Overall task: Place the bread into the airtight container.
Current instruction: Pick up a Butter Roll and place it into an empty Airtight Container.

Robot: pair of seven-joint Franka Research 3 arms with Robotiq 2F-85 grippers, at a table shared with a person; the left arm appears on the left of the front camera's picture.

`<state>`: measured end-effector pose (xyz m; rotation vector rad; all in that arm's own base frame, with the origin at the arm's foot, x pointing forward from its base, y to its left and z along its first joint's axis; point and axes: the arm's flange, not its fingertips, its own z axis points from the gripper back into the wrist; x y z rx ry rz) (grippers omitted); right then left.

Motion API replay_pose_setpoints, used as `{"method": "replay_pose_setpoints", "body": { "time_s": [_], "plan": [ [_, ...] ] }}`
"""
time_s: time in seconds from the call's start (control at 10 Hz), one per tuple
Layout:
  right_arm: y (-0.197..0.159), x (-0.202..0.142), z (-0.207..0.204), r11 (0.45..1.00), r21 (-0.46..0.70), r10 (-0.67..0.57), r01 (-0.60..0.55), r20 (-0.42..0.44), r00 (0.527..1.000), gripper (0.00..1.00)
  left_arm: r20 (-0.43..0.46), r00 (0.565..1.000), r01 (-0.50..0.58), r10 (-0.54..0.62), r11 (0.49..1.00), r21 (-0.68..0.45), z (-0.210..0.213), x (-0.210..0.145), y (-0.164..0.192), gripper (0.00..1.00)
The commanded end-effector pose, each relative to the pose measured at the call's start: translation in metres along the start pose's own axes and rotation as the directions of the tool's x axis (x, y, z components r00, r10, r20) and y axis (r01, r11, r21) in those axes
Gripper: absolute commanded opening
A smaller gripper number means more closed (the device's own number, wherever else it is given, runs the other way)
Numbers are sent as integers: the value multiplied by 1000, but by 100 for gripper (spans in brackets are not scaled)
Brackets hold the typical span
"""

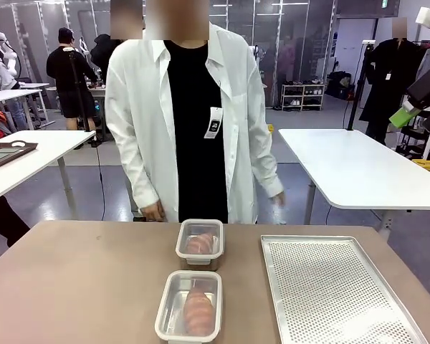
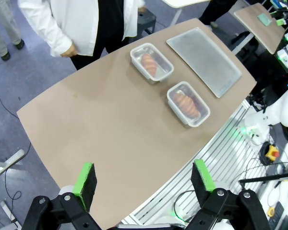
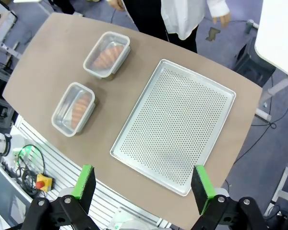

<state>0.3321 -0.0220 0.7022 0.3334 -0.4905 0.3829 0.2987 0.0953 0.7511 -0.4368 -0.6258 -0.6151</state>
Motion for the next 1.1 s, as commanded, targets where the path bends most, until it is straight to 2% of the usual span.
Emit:
{"method": "replay_pose_setpoints", "body": {
  "time_s": [0.0,1.0],
  "plan": [
    [1,3,1,1000,8,1,-1,6,1000,100,-2,1000,19,-19,1000,-9,1,0,0,100],
    [1,3,1,1000,8,1,-1,6,1000,100,-2,1000,19,-19,1000,-9,1,0,0,100]
  ]
}}
